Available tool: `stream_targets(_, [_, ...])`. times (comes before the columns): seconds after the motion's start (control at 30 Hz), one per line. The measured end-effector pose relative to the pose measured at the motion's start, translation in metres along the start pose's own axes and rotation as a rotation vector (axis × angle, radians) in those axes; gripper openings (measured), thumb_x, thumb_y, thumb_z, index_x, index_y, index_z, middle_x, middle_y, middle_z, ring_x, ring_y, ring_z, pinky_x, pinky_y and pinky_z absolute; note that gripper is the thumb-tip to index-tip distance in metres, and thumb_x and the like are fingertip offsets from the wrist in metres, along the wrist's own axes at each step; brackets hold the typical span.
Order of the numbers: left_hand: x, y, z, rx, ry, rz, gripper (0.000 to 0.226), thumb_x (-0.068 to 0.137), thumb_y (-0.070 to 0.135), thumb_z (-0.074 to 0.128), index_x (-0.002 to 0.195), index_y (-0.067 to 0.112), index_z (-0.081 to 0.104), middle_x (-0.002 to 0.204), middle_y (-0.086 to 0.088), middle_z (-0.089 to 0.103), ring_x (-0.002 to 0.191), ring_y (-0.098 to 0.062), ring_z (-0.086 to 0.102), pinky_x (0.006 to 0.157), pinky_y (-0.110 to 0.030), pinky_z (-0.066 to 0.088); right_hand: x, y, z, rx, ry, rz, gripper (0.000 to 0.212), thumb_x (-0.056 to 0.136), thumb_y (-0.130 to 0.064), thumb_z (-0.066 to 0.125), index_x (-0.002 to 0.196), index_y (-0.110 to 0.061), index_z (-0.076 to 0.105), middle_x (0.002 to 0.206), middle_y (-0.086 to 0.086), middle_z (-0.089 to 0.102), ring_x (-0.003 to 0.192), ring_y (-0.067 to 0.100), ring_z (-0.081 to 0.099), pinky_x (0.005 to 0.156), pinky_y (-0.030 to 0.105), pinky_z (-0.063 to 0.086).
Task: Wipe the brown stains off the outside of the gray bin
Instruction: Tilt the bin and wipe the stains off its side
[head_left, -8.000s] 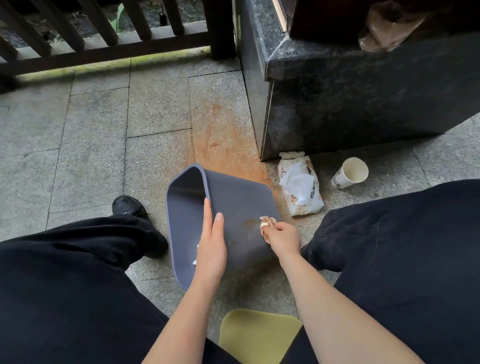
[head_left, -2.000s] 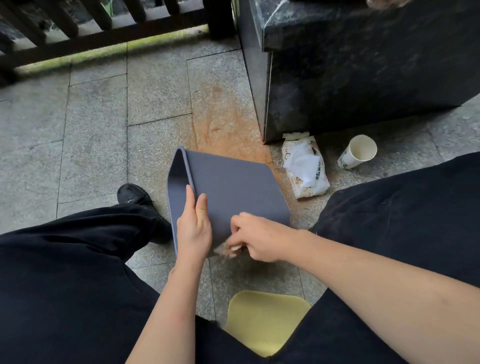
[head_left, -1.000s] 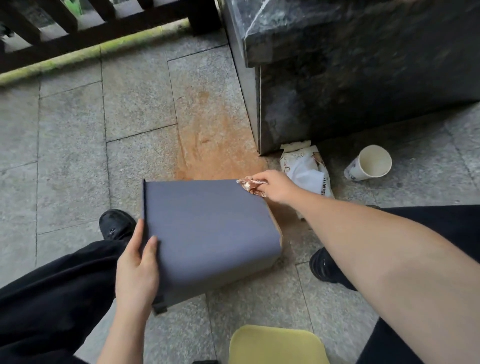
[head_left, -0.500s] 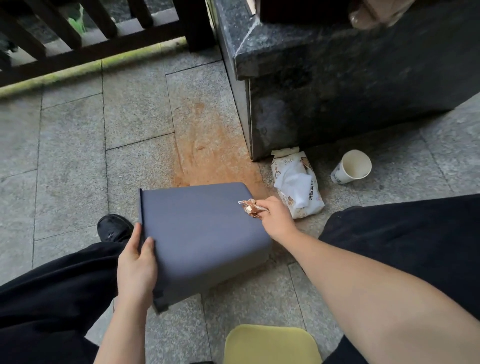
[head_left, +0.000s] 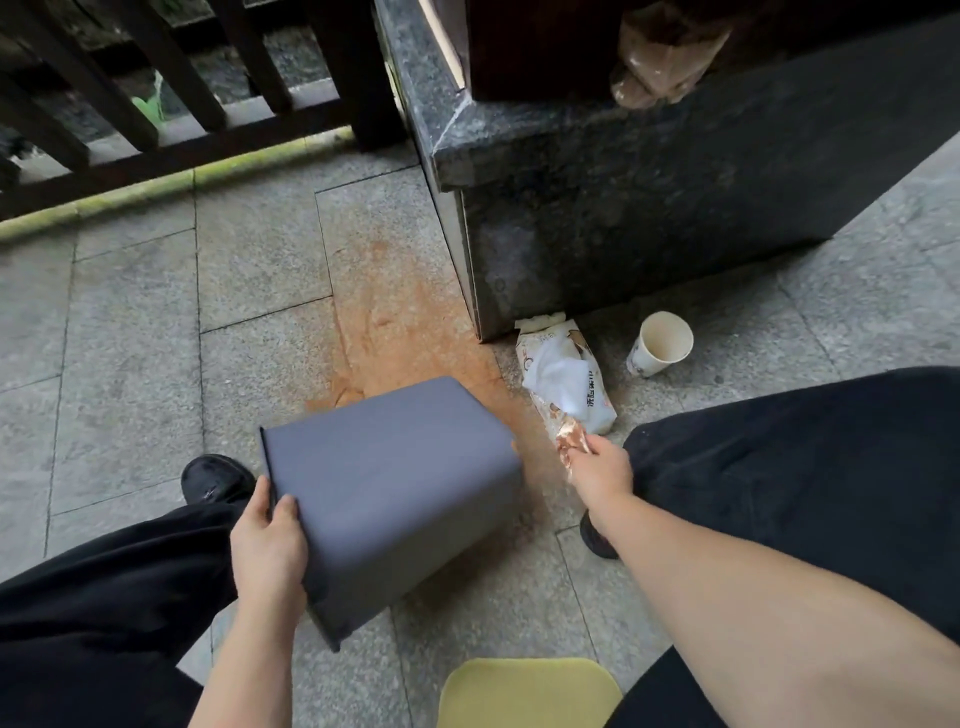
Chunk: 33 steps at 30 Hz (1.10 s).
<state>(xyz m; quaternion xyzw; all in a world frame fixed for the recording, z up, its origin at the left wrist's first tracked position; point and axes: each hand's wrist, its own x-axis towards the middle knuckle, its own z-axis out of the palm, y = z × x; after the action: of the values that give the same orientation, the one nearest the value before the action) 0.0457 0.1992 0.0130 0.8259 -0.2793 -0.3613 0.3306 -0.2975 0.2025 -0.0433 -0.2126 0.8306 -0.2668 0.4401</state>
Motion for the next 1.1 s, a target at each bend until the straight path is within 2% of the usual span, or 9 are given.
stream_targets(0.17, [0.004,-0.007,-0.001,-0.017,0.022,-0.043,0.052,0.097,0.020,0.056,0.148,0.022,0.046,0.141,0.009,0.054,0.114,-0.005,0.052,0.092,-0.024,0.036,0.017,-0.023,0.004,0.146,-0.029,0.118,0.018,0.092,-0.011,0.053,0.092,-0.011,0.071,0.083,0.006,0.066,0.075,0.022,0.057,0.059,0.028,0.042])
stream_targets(0.27, [0.009,-0.008,-0.001,-0.019,0.039,-0.051,0.050,0.098,0.020,0.056,0.147,0.024,0.048,0.134,0.013,0.056,0.112,-0.004,0.052,0.091,-0.024,0.036,0.026,-0.045,0.016,0.074,-0.130,0.041,0.020,0.092,-0.011,0.052,0.096,-0.010,0.071,0.089,0.013,0.067,0.080,0.027,0.057,0.063,0.030,0.041])
stream_targets(0.4, [0.012,-0.006,0.001,-0.045,0.038,-0.059,0.049,0.099,0.017,0.056,0.147,0.022,0.048,0.127,0.018,0.054,0.110,-0.002,0.052,0.087,-0.018,0.034,0.039,-0.078,0.029,-0.144,-0.280,-0.149,0.033,0.093,-0.008,0.055,0.124,-0.016,0.064,0.109,0.005,0.067,0.095,0.025,0.061,0.078,0.032,0.048])
stream_targets(0.57, [0.007,0.001,0.002,0.082,-0.011,0.028,0.050,0.098,0.019,0.055,0.147,0.026,0.048,0.144,0.011,0.053,0.126,-0.004,0.049,0.099,-0.024,0.035,0.046,-0.116,0.057,-0.441,-0.557,-0.315,0.019,0.084,-0.002,0.052,0.083,-0.015,0.067,0.079,0.001,0.063,0.084,0.023,0.058,0.065,0.030,0.038])
stream_targets(0.63, [0.004,0.007,0.002,0.106,-0.034,0.074,0.050,0.099,0.019,0.054,0.148,0.025,0.047,0.146,0.013,0.050,0.129,-0.002,0.045,0.102,-0.021,0.032,0.048,-0.124,0.068,-0.508,-0.579,-0.358,0.024,0.082,0.000,0.050,0.079,-0.017,0.067,0.083,0.003,0.066,0.086,0.023,0.059,0.065,0.030,0.040])
stream_targets(0.73, [0.001,0.011,0.003,0.136,-0.052,0.121,0.049,0.101,0.018,0.054,0.149,0.023,0.046,0.144,0.017,0.048,0.127,0.006,0.041,0.101,-0.016,0.028,0.052,-0.129,0.082,-0.582,-0.574,-0.399,0.026,0.084,-0.001,0.048,0.092,-0.013,0.070,0.095,0.009,0.071,0.088,0.025,0.062,0.066,0.031,0.044])
stream_targets(0.83, [0.002,0.012,0.003,0.146,-0.053,0.123,0.049,0.101,0.018,0.054,0.149,0.024,0.046,0.141,0.021,0.047,0.125,0.008,0.040,0.099,-0.013,0.027,0.059,-0.128,0.090,-0.580,-0.536,-0.382,0.017,0.088,-0.003,0.053,0.096,-0.013,0.063,0.097,0.011,0.069,0.074,0.024,0.062,0.060,0.029,0.047])
stream_targets(0.93, [0.002,0.012,0.003,0.143,-0.056,0.112,0.049,0.101,0.018,0.054,0.149,0.025,0.047,0.140,0.021,0.048,0.126,0.007,0.041,0.099,-0.015,0.029,0.062,-0.123,0.091,-0.511,-0.524,-0.366,0.023,0.088,0.003,0.053,0.099,-0.017,0.060,0.096,0.011,0.068,0.058,0.020,0.060,0.053,0.027,0.049])
stream_targets(1.1, [0.002,0.017,0.003,0.151,-0.059,0.100,0.049,0.100,0.022,0.053,0.148,0.032,0.046,0.137,0.025,0.048,0.122,0.009,0.042,0.097,-0.016,0.029,0.057,-0.108,0.080,-0.581,-0.514,-0.407,0.026,0.088,-0.001,0.054,0.098,-0.021,0.067,0.102,0.009,0.070,0.083,0.024,0.063,0.070,0.032,0.052])
